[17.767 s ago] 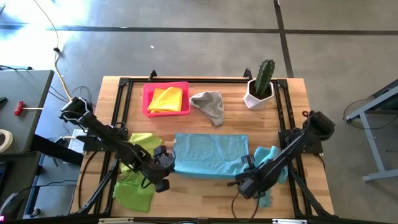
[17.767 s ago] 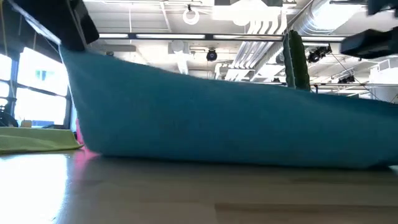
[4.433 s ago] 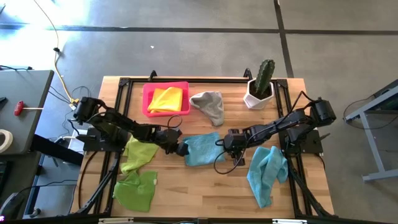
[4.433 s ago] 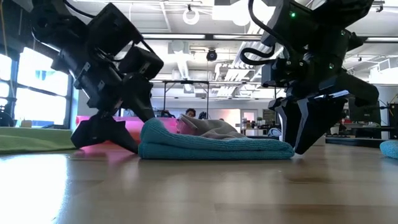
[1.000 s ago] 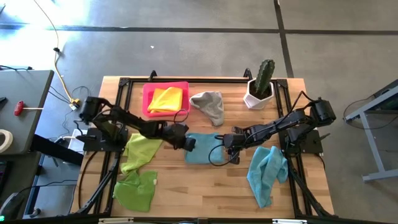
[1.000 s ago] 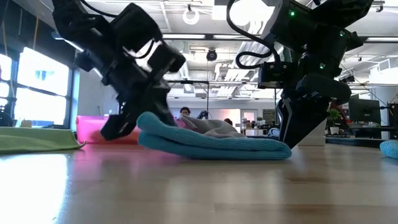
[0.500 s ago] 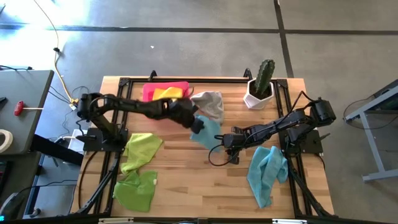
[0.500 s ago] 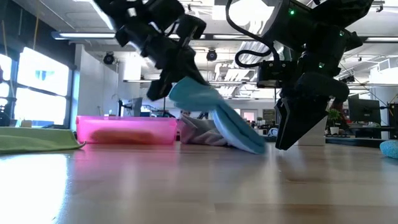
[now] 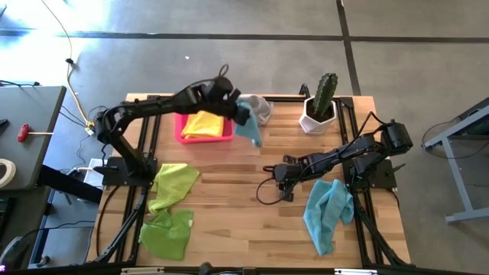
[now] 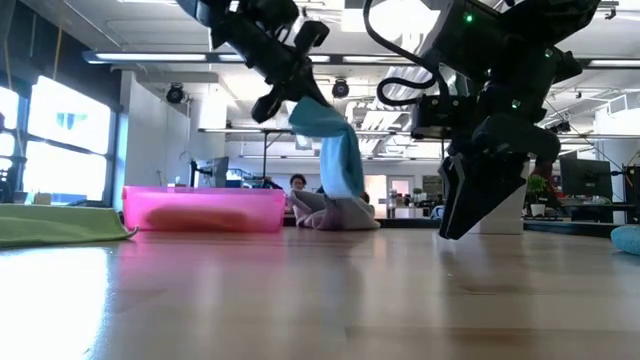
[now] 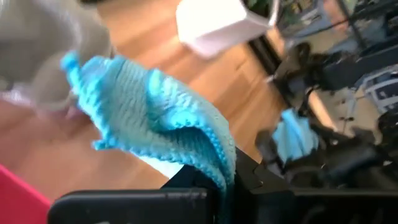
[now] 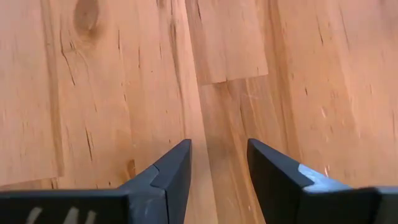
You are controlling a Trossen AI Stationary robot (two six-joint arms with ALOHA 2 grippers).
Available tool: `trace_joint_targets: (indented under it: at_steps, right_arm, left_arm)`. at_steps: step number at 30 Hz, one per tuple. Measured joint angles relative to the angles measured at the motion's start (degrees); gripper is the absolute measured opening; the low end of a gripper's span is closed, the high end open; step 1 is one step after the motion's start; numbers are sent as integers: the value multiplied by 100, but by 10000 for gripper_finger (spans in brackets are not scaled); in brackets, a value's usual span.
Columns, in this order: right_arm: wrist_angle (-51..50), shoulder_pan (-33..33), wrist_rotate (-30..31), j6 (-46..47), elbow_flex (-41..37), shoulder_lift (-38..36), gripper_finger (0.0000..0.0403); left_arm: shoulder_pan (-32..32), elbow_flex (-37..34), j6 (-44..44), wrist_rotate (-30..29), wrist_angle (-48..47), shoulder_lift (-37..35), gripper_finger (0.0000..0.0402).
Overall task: Fold microfiber towels
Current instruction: Put the top blue towel into the bin
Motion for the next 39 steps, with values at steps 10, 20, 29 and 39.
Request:
trace_joint_targets:
  at_steps: [10,20,29,39]
  right_arm:
    - [162,-1,0,-178,0,0,149]
    - [347,2,149,-178,0,0,149]
    - [353,2,151,-178,0,0,149]
    - [354,2,153,-178,0,0,149]
  left_arm:
    - [767,194,1011,-428,-1077,-4,0]
    - [1452,192,1587,-1871,-2945,-4,0]
    - [1658,191,1786,-2849,-3753,-4,0]
    - [1654,186,1707,-3331,-3825,-2,0]
